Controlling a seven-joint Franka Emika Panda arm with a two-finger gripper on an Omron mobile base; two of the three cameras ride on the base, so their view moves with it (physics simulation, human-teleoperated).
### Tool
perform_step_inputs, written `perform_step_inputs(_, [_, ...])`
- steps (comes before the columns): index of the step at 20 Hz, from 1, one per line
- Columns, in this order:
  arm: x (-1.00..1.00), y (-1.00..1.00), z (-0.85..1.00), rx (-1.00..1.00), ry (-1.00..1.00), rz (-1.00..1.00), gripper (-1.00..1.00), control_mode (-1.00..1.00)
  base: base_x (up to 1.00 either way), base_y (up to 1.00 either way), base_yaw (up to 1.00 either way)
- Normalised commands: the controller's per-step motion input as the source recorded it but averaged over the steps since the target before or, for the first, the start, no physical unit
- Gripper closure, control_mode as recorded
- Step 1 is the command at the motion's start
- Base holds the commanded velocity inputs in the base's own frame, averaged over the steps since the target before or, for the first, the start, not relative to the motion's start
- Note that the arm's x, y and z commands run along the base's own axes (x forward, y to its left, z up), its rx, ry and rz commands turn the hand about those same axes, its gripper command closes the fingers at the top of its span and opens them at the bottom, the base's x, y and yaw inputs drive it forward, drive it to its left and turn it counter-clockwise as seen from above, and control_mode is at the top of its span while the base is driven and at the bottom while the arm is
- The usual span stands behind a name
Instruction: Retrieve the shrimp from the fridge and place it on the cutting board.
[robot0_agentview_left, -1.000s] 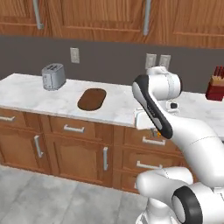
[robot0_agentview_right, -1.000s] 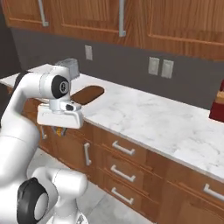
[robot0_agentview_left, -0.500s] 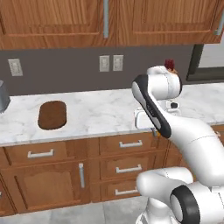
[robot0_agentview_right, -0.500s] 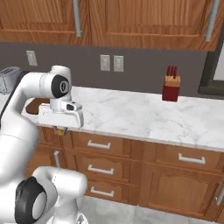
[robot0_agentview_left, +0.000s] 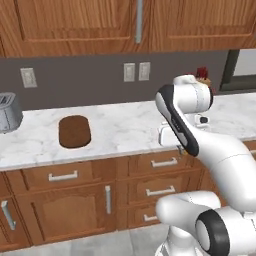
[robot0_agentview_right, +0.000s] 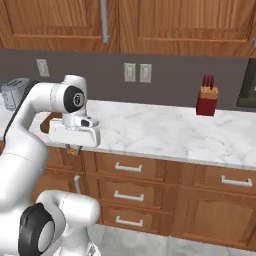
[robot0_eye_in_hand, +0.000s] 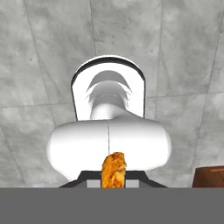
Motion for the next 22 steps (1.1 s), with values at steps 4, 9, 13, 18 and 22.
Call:
perform_step_inputs(4, [0.0,0.0,0.0,0.0,0.0,0.0,1.0,1.0,0.0,0.93,0.32])
perform_step_inputs(9, [0.0,0.0,0.0,0.0,0.0,0.0,1.0,1.0,0.25,0.86,0.16])
perform_step_inputs(13, [0.0,0.0,0.0,0.0,0.0,0.0,1.0,1.0,0.71,0.31,-0.04])
perform_step_inputs(18, [0.0,0.0,0.0,0.0,0.0,0.0,1.0,1.0,0.57,0.24,-0.24])
perform_step_inputs(22, [0.0,0.0,0.0,0.0,0.0,0.0,1.0,1.0,0.44,0.28,-0.24])
